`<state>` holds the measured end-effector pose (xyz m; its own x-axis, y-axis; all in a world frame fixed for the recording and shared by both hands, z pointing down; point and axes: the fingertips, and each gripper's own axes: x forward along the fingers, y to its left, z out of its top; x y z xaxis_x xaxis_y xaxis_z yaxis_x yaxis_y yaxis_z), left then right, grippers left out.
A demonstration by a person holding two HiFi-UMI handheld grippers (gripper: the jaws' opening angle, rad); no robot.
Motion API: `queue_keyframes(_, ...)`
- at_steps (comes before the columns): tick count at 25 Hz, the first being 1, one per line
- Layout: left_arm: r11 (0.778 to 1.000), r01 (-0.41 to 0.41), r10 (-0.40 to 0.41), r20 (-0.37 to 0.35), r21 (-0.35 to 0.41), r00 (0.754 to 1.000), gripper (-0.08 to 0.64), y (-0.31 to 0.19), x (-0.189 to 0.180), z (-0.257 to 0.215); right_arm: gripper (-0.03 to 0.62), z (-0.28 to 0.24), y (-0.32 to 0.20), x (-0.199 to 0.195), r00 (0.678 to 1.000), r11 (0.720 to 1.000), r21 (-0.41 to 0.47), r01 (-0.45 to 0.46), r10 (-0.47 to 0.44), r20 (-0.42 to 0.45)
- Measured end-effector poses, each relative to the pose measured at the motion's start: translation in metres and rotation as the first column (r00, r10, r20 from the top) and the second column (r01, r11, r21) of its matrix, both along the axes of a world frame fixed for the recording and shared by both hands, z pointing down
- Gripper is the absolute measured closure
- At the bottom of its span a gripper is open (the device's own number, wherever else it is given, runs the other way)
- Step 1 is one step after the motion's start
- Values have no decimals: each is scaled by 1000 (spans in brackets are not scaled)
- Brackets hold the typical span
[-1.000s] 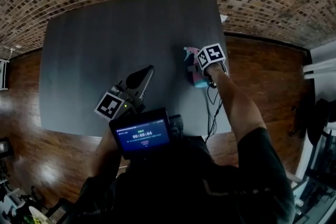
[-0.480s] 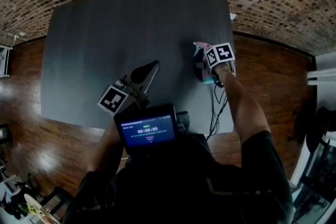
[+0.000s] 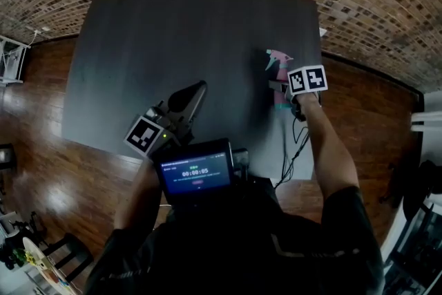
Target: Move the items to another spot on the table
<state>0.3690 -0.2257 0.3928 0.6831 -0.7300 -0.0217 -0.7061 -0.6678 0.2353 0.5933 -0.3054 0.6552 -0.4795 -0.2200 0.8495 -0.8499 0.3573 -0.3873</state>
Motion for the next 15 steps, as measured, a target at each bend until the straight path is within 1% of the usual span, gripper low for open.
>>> queue_keyframes(4,997,74,-74,6,30,997,566,24,-36,-14,206,-42,0,-25,998,993,112,48,-53,42)
queue_keyframes(7,988,150,-150,-9,45,989,568,46,-72,-18,206,-72,11,-54,993,981,182,68,-84,83)
queue_keyframes(10,969,237,-236,-23,69,972,566,77,-109,-24,206,-100,25,-92,983,961,246,124,-153,103)
queue_keyframes(15,935,343,-342,-29,92,939,566,143,-177,-34,206,-137,67,-163,960,928,322,190,-244,137)
